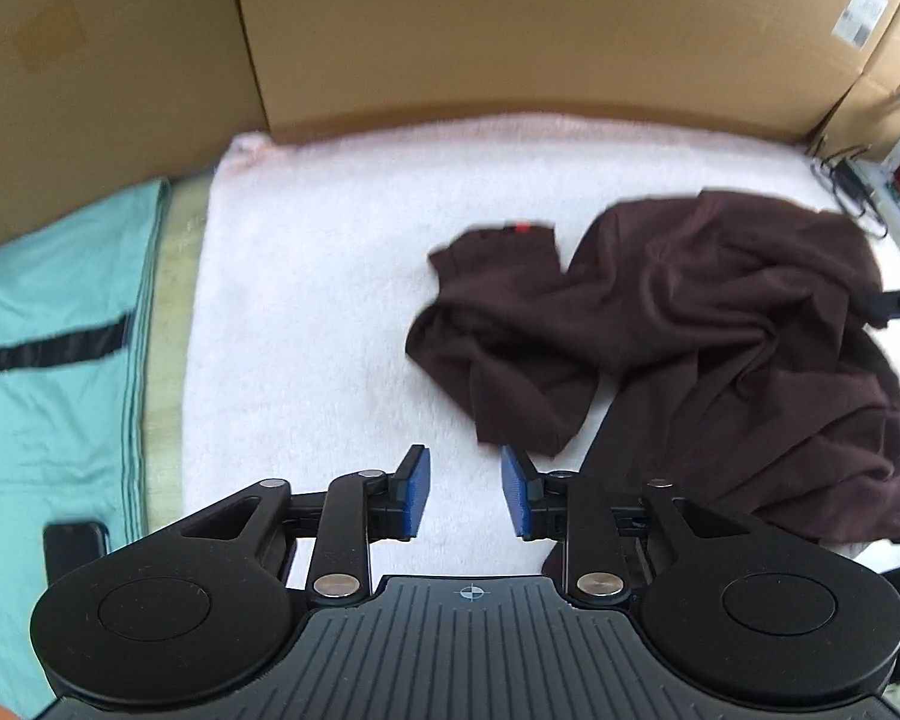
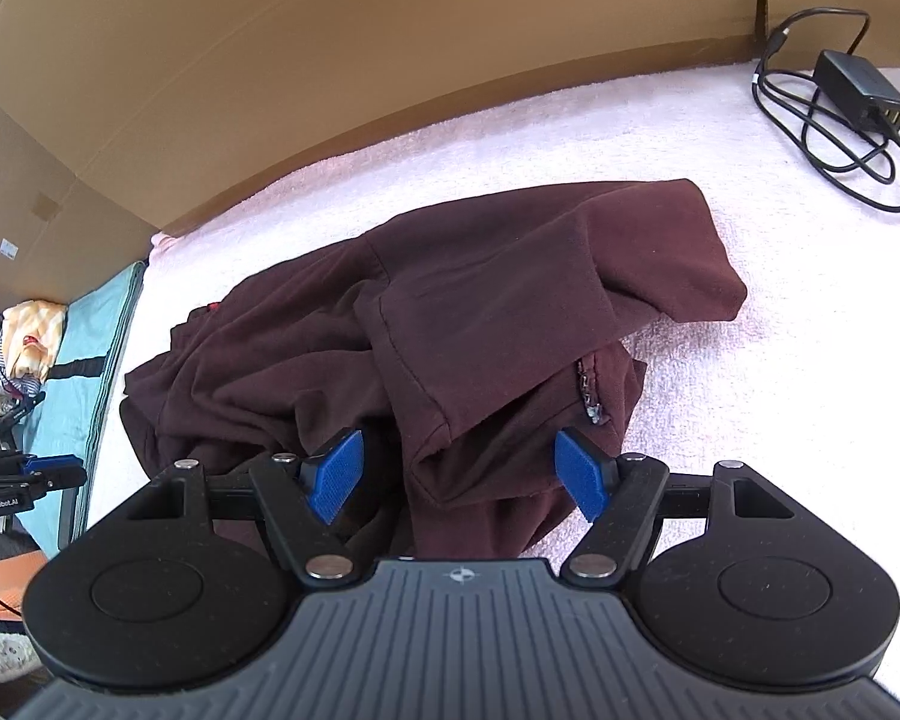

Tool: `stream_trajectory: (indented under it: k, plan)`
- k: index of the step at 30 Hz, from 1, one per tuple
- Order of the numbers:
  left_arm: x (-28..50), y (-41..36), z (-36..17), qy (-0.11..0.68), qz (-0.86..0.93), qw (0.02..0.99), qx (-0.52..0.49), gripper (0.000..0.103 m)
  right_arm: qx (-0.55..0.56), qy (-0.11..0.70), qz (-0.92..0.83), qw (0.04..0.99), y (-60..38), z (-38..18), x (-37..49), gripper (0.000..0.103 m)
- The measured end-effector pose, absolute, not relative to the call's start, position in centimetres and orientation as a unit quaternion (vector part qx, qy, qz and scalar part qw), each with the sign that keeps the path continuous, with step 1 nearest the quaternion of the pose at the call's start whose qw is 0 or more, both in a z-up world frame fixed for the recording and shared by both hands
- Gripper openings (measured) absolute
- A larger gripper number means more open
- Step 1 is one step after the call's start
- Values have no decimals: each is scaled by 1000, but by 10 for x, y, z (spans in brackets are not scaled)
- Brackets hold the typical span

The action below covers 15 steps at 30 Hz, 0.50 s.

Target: Fold clothes

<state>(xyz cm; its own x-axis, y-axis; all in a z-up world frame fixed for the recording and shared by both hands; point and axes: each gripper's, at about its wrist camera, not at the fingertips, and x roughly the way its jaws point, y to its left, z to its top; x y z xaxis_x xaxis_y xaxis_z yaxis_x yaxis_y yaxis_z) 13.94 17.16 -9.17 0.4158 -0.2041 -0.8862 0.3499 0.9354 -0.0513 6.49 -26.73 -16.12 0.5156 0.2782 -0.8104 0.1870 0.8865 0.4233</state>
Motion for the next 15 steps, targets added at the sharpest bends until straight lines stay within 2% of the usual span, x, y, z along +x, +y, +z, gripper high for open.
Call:
stream_trajectory:
  k: [1, 4, 9, 15]
  plan:
    - [142, 169, -83, 503, -171, 844, 72, 59, 236, 489, 24, 840, -269, -159, 65, 75]
    - [159, 147, -61, 464, -205, 857, 87, 71, 240, 473, 6, 848, -283, -154, 64, 75]
    - [204, 81, -58, 435, -281, 845, 134, 75, 255, 456, -38, 852, -306, -153, 68, 75]
    - [262, -5, -87, 452, -361, 797, 174, 75, 320, 438, -86, 836, -327, -167, 70, 75]
